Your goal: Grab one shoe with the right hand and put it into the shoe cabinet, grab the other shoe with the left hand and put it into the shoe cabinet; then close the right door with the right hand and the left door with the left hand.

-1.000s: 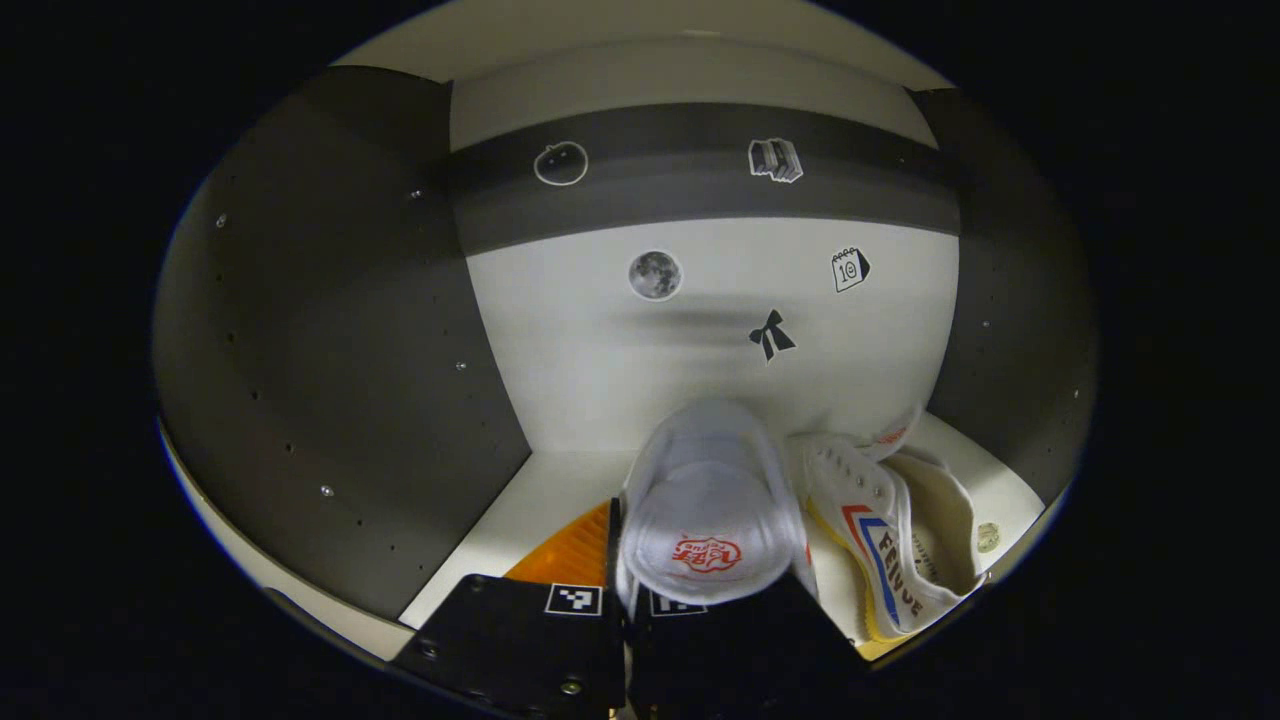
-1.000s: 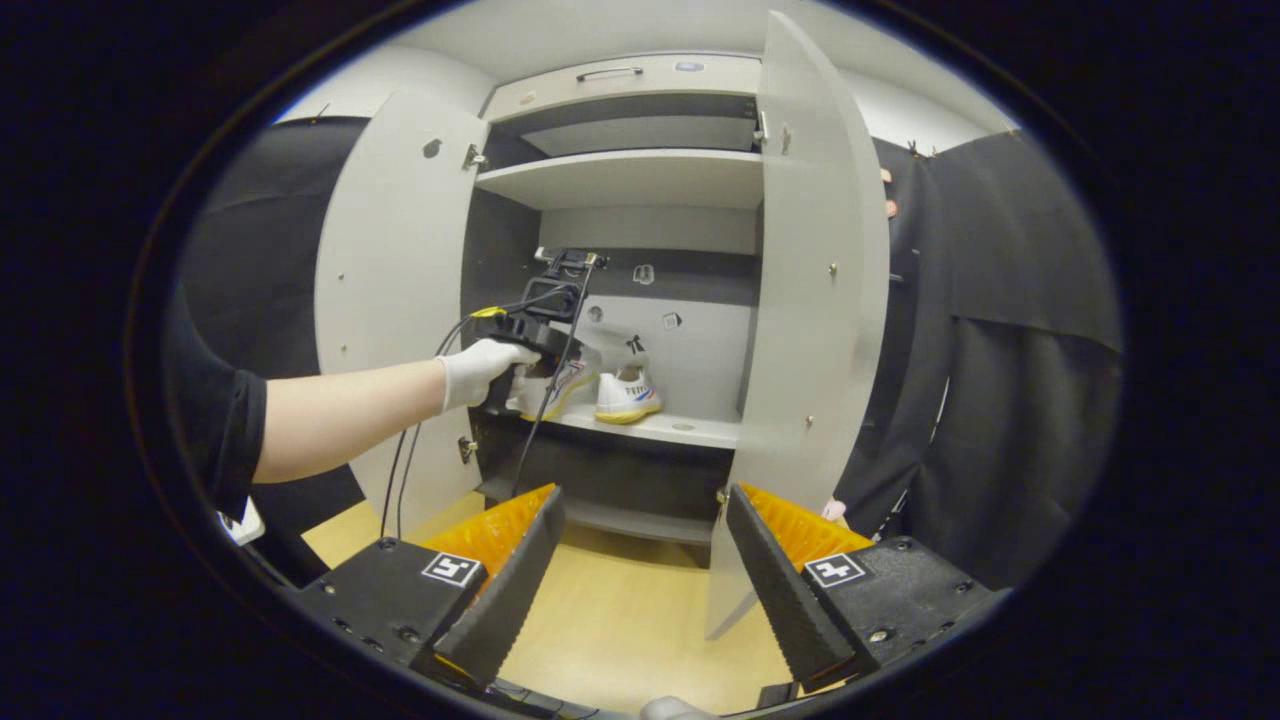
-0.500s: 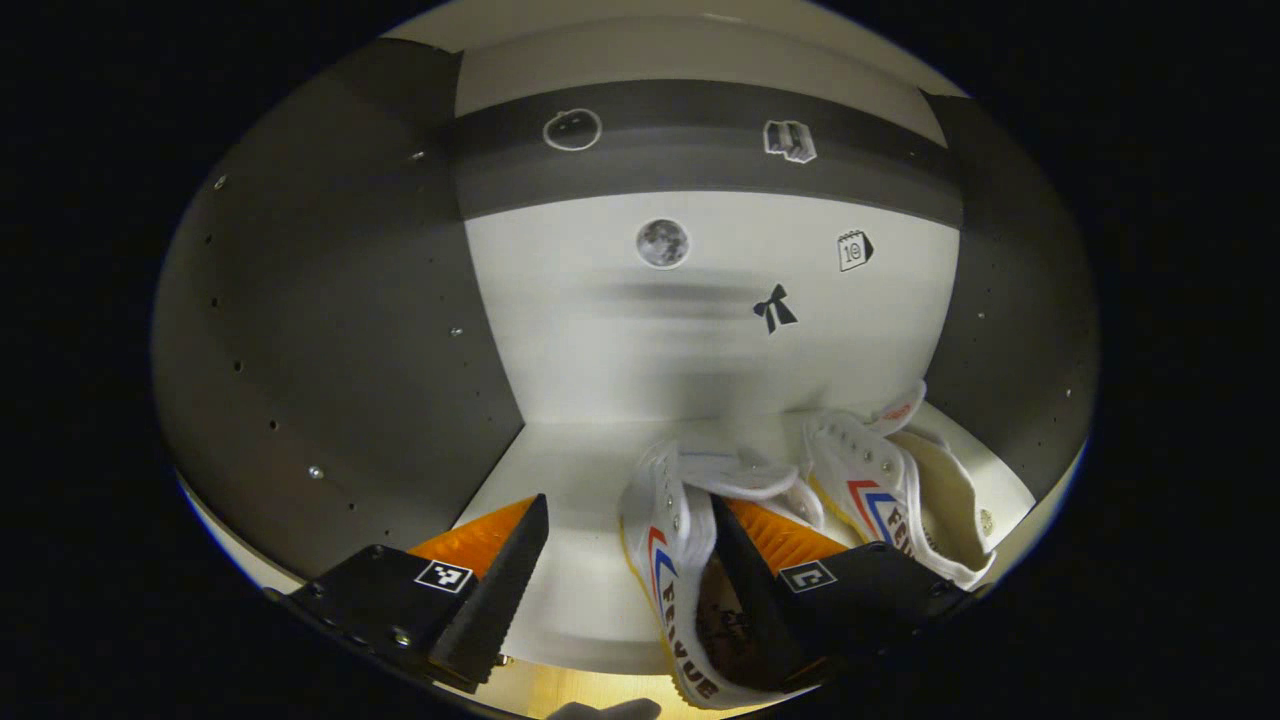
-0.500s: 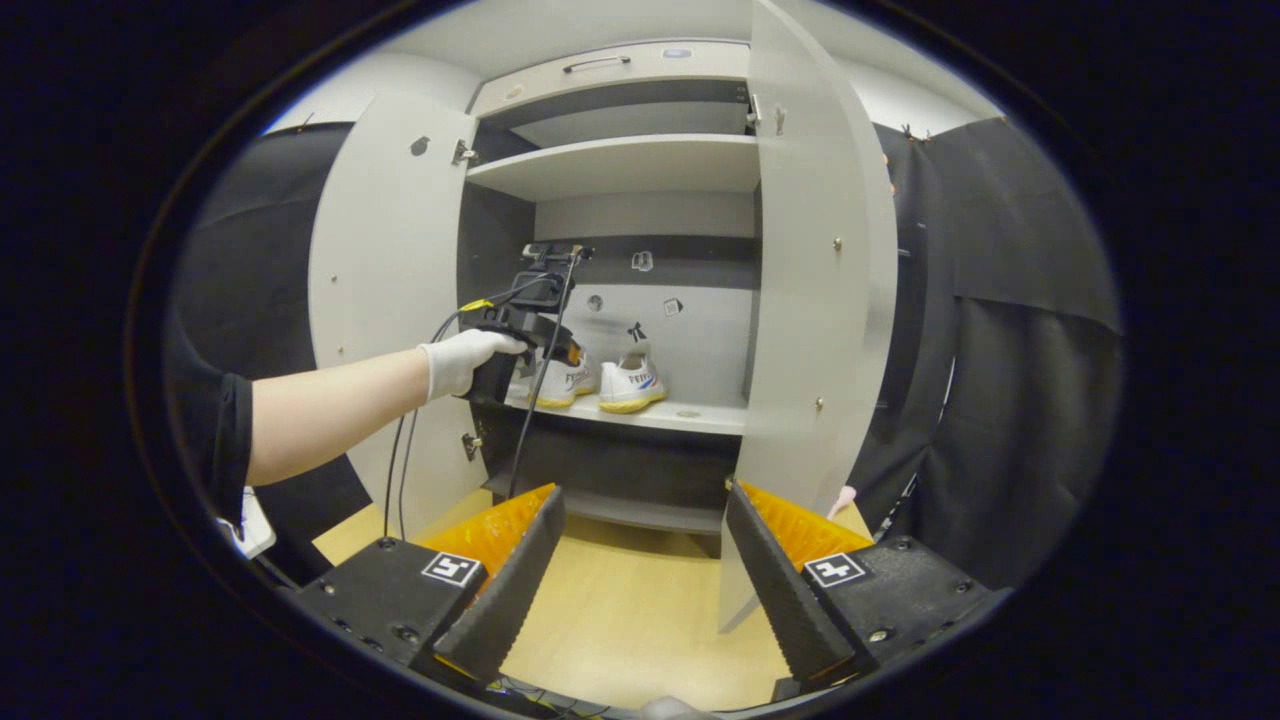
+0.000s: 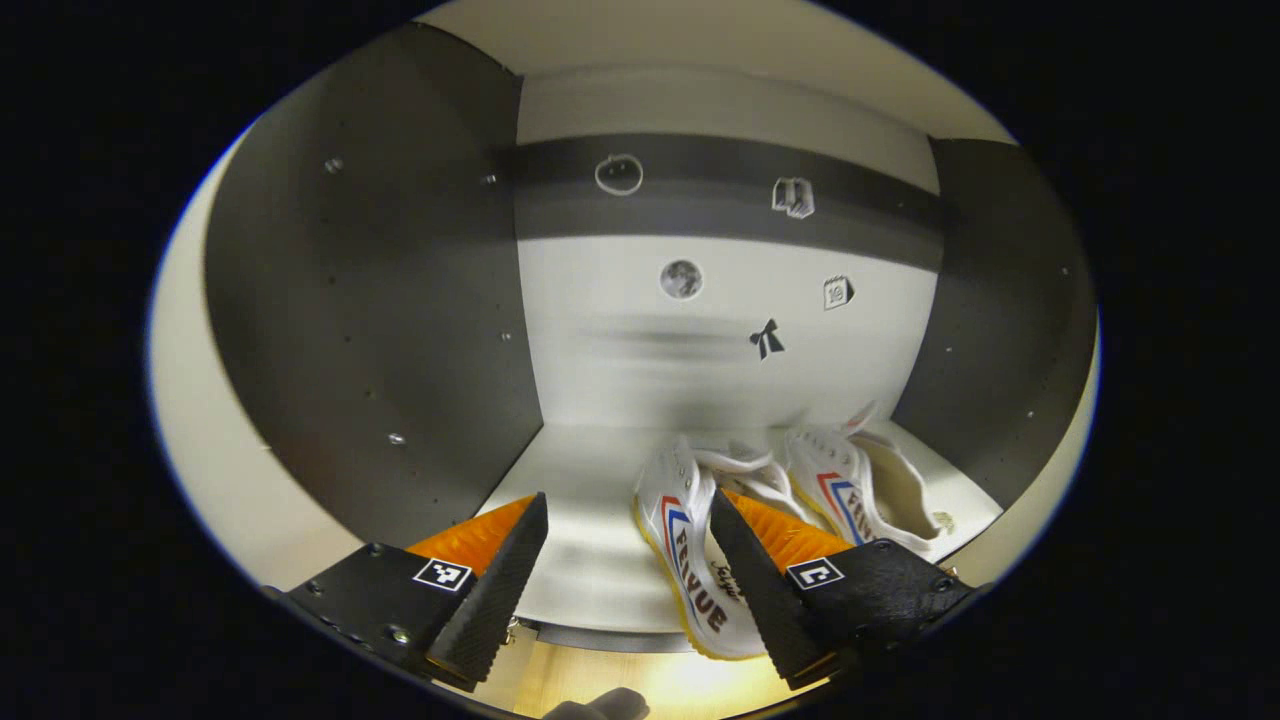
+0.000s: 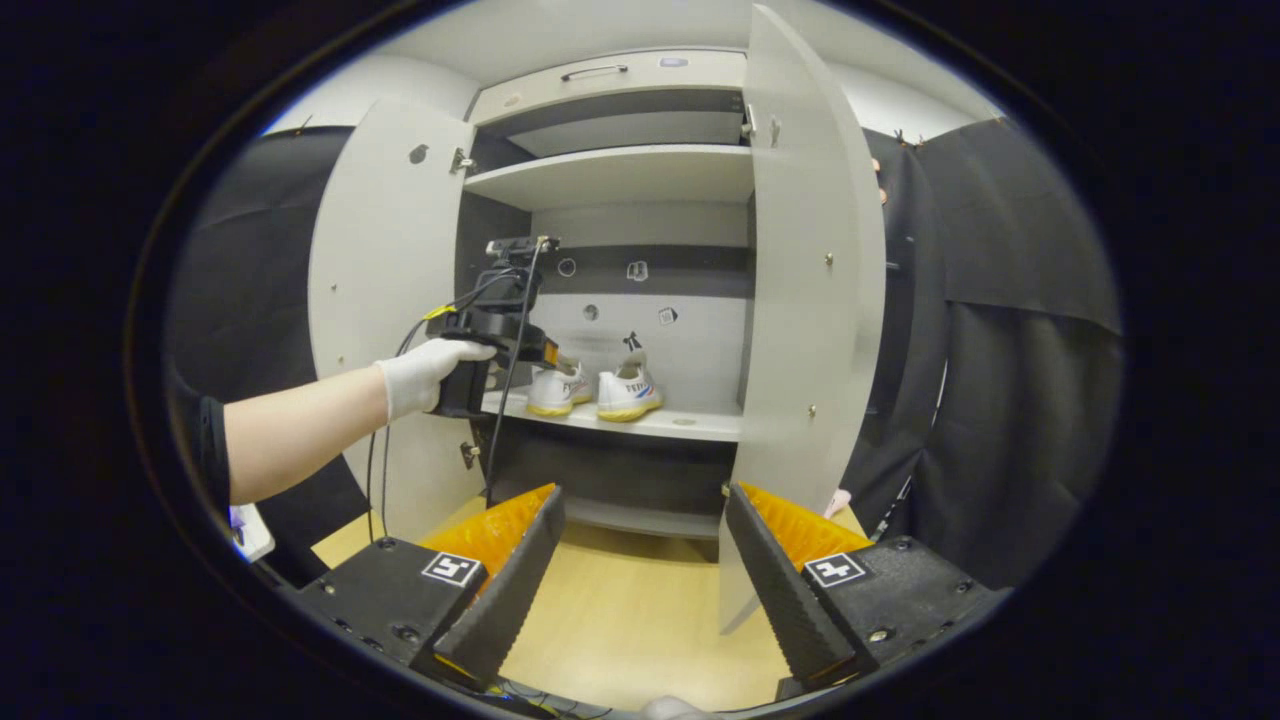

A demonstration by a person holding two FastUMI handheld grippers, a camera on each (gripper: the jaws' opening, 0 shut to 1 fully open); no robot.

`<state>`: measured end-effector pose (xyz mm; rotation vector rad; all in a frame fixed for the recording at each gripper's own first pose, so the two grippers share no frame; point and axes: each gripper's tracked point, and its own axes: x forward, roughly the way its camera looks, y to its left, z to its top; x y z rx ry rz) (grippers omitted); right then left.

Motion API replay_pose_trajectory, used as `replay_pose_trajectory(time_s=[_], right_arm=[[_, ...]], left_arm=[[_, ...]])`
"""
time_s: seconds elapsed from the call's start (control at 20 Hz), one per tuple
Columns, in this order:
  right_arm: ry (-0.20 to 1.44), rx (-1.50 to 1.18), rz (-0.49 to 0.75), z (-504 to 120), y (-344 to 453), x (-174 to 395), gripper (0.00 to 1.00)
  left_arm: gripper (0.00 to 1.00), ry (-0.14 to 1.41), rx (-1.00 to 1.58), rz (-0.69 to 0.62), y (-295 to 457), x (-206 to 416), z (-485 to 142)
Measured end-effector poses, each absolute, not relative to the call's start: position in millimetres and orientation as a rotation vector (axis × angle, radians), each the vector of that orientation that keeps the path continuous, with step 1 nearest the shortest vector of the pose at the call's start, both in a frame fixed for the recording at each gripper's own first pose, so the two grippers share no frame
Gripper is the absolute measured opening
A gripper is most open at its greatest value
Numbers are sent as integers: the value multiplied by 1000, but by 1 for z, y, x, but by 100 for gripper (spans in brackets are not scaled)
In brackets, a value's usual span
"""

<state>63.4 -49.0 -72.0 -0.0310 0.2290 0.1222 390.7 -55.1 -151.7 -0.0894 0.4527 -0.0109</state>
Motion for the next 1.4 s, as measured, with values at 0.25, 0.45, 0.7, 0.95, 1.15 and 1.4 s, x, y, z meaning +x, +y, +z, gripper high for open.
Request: replay_pose_trajectory(time_s=[0.25, 0.45, 0.7, 0.95, 1.15, 1.4], right_arm=[[189, -46, 104, -60, -50, 55, 100], [175, -45, 96, -54, -52, 49, 100], [147, -38, 84, -45, -53, 46, 100], [162, -32, 82, -55, -48, 47, 100], [179, -30, 76, -64, -49, 45, 100], [171, -13, 51, -57, -60, 47, 100]], left_arm=[[97, 198, -28, -2, -54, 318, -78], [96, 65, 6, -19, -64, 248, -50], [96, 59, -26, -33, -65, 155, -55], [96, 97, -61, 24, -46, 73, -92], [96, 84, -4, 46, -34, 37, -93], [96, 83, -15, 28, -40, 32, -86]])
